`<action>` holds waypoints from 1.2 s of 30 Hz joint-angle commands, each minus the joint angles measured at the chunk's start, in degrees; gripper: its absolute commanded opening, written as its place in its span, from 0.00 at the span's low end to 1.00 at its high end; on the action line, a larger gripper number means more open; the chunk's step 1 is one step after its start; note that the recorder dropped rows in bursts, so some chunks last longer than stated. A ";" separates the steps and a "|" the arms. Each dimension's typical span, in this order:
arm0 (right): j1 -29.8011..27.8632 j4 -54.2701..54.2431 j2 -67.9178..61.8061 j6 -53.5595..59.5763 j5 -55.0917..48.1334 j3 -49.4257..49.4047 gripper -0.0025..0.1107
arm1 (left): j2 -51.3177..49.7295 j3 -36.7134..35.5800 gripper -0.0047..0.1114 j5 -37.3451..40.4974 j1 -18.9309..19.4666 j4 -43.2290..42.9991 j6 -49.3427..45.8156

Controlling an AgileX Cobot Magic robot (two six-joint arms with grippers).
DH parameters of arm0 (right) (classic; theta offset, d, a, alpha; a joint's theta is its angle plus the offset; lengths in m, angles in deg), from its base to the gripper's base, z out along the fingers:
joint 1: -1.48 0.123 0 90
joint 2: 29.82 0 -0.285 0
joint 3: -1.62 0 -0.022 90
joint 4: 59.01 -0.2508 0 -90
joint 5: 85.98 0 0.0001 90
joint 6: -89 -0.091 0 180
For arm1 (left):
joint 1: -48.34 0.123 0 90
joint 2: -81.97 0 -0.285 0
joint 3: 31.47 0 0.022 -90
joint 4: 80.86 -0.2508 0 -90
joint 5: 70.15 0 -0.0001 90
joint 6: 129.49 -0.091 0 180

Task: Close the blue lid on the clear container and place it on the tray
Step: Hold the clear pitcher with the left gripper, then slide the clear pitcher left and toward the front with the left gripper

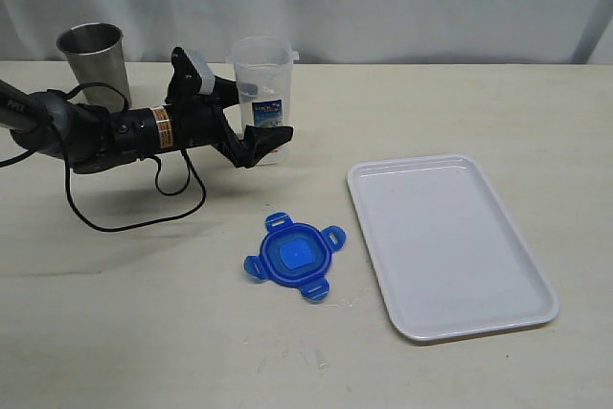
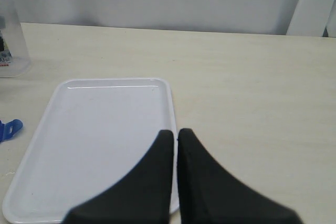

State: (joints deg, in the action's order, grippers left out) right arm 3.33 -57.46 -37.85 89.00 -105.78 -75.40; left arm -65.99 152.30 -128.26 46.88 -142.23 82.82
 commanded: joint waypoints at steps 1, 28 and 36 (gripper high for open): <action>-0.38 -0.29 0.24 0.46 0.13 -0.19 0.06 | -0.29 0.36 0.94 -0.89 -0.27 0.61 0.65; -0.38 -0.29 0.24 0.46 0.13 -0.19 0.06 | -0.29 0.36 0.04 -0.96 -0.27 -5.55 3.13; -0.38 -0.29 0.24 0.46 0.13 -0.19 0.06 | 0.07 0.36 0.04 -4.39 2.16 -8.06 5.72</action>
State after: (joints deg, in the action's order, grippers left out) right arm 3.33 -57.46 -37.85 89.00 -105.78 -75.40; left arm -65.99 152.66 -131.70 47.89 -148.94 86.90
